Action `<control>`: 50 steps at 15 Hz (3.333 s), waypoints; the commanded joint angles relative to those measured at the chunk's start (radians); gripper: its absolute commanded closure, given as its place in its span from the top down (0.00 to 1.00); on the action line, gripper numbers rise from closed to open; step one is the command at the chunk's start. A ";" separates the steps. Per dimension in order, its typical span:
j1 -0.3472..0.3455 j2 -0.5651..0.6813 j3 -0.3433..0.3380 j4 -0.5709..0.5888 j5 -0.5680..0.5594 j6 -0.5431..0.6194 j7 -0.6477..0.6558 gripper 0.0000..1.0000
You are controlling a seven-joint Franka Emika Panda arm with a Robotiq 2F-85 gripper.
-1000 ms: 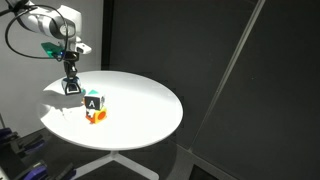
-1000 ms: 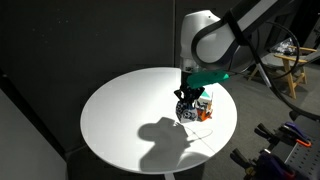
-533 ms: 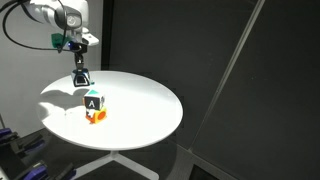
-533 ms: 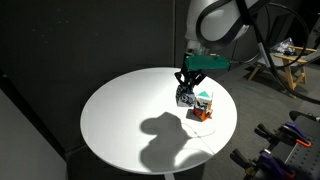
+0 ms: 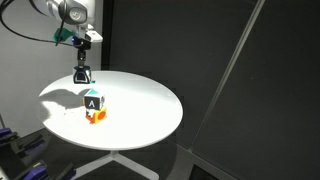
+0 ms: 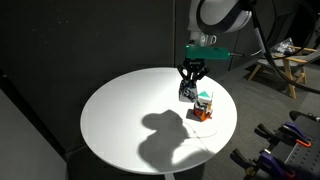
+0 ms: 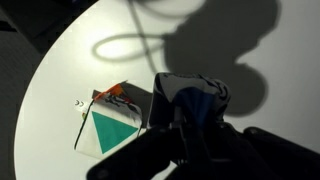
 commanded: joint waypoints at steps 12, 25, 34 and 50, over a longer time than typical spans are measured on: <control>-0.017 -0.007 0.019 -0.004 0.005 -0.007 0.000 0.04; -0.056 -0.081 0.002 -0.034 -0.013 -0.055 0.058 0.04; -0.093 -0.108 -0.005 -0.041 -0.019 -0.099 0.059 0.04; -0.138 -0.093 -0.028 -0.047 -0.002 -0.080 0.032 0.04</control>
